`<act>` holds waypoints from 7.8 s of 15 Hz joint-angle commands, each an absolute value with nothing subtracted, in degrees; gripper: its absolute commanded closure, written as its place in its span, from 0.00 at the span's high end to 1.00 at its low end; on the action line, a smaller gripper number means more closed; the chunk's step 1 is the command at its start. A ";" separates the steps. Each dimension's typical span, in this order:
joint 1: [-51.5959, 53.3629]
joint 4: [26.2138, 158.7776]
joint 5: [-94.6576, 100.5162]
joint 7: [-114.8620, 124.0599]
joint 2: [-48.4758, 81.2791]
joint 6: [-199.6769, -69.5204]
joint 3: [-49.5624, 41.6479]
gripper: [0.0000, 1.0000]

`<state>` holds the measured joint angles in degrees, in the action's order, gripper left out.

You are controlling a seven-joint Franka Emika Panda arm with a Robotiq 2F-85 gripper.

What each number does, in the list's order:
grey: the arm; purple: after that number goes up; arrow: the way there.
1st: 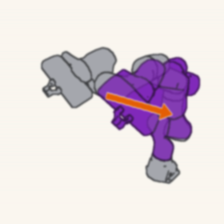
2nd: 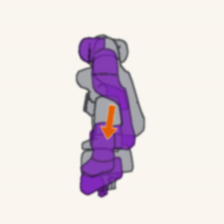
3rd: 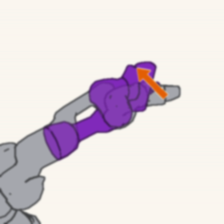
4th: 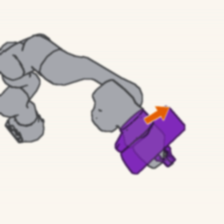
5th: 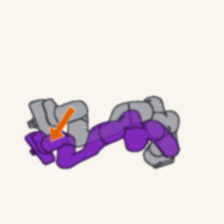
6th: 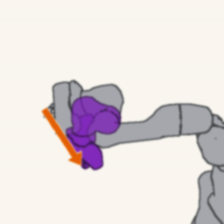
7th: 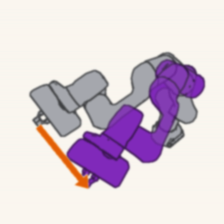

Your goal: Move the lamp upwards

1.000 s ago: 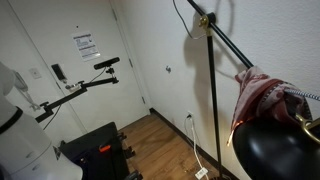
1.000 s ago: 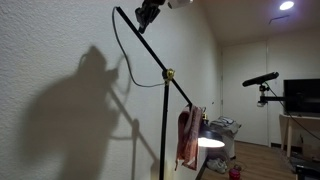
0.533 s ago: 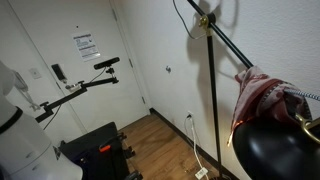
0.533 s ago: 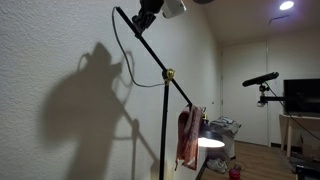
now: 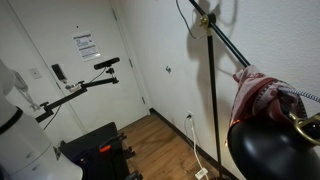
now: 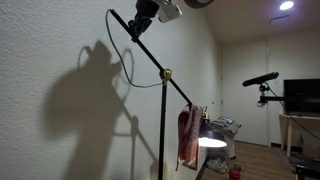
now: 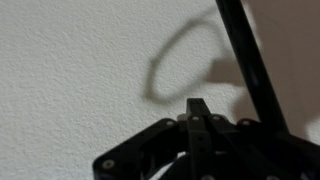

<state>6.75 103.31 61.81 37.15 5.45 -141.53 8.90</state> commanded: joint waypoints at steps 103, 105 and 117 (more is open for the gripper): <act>16.11 90.64 59.49 -10.81 22.49 -115.05 10.55 0.00; 16.01 90.73 59.77 -13.75 22.47 -115.52 10.92 0.00; 16.79 90.09 68.00 -23.78 24.37 -110.01 10.61 0.00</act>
<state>16.12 89.49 67.81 -23.92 20.75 -110.05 9.45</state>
